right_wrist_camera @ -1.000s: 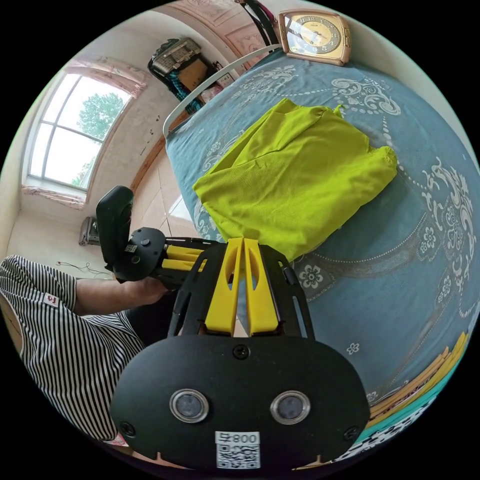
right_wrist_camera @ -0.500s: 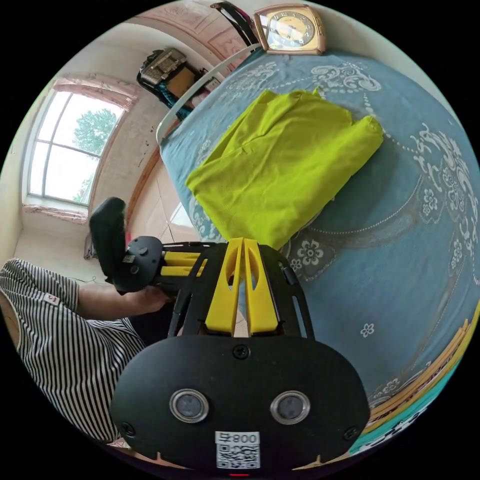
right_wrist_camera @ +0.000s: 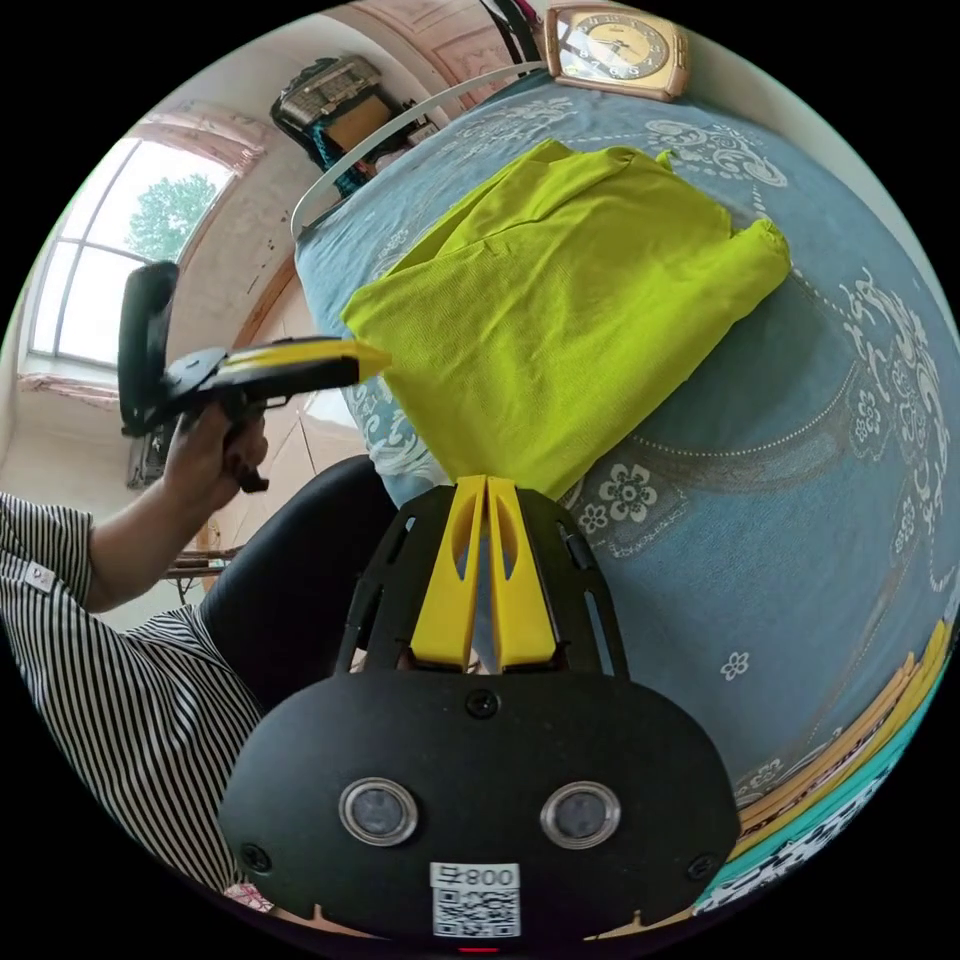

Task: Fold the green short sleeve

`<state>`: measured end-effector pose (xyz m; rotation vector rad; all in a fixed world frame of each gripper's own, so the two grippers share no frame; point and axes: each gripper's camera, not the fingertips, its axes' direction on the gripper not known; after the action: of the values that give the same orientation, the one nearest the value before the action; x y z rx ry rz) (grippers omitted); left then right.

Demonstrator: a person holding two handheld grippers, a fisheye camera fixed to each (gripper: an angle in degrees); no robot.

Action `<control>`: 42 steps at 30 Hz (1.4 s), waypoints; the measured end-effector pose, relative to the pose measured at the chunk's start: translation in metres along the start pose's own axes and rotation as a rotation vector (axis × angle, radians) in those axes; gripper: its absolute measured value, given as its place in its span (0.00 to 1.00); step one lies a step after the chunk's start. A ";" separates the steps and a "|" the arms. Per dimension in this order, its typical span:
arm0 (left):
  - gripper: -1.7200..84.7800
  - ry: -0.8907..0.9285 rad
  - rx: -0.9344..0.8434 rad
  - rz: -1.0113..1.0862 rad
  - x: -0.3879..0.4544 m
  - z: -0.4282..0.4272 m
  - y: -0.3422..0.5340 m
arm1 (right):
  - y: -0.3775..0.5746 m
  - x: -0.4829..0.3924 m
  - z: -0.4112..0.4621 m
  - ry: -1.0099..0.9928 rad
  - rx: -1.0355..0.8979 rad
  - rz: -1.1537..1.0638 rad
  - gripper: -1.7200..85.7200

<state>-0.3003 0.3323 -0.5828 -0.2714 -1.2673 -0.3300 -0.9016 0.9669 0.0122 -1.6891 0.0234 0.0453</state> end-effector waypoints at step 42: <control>0.08 0.481 -0.196 -0.006 -0.032 0.026 0.010 | 0.095 0.129 0.120 -0.572 0.347 0.483 0.08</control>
<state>-0.3278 0.3544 -0.6062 -0.3319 -0.7626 -0.4932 -0.7789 1.0761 -0.1015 -1.2426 0.0082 0.8369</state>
